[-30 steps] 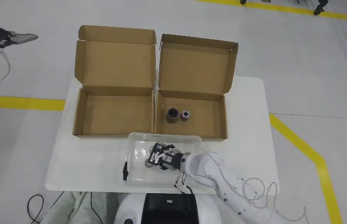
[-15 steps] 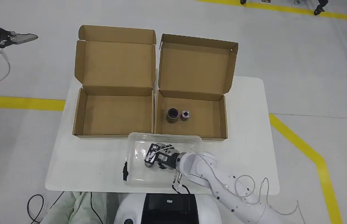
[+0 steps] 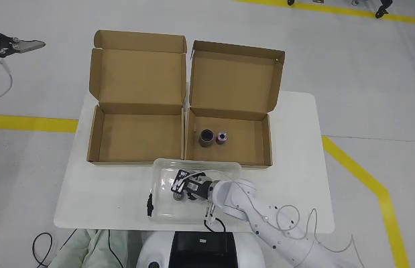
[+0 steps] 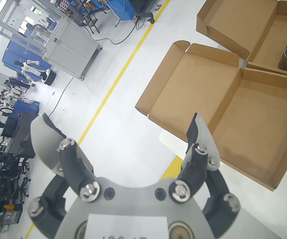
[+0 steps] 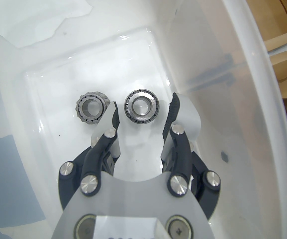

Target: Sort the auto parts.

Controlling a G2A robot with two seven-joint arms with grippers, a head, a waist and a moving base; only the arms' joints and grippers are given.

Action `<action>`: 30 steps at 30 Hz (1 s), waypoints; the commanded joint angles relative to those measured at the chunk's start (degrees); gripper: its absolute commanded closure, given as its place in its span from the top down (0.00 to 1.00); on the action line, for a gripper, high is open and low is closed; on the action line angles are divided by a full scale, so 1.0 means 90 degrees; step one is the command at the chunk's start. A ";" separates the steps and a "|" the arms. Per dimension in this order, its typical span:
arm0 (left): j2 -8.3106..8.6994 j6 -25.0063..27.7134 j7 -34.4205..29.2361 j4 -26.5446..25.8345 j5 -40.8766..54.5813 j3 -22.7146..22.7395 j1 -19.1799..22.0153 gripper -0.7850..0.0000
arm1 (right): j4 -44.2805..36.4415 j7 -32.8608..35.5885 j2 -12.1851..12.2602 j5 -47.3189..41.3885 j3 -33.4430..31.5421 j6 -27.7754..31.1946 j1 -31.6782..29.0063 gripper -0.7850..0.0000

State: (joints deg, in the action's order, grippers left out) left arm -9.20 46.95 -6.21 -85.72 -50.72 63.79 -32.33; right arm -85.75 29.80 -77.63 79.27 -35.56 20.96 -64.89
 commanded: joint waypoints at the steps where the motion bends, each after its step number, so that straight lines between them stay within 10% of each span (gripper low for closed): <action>1: 0.0000 0.0000 0.0000 0.0000 0.0000 0.0000 0.0000 1.00 | 0.0048 -0.0026 -0.0021 -0.0010 0.0024 0.0003 0.0019 0.47; 7: 0.0000 0.0000 0.0000 0.0000 0.0000 0.0000 0.0000 1.00 | 0.0132 -0.0061 -0.0066 0.0041 0.0061 -0.0020 0.0045 0.44; 11: 0.0000 0.0000 0.0000 0.0000 0.0000 0.0000 0.0000 1.00 | 0.0124 -0.0083 -0.0074 0.0148 0.0063 -0.0030 0.0028 0.00; 30: 0.0000 0.0000 0.0000 0.0000 0.0000 0.0000 0.0000 1.00 | -0.0174 -0.1006 0.0013 0.0190 -0.0310 0.0284 -0.0257 0.00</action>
State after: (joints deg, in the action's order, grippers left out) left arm -9.20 46.95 -6.21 -85.72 -50.72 63.79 -32.33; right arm -87.29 22.07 -77.60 81.69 -38.00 22.77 -66.98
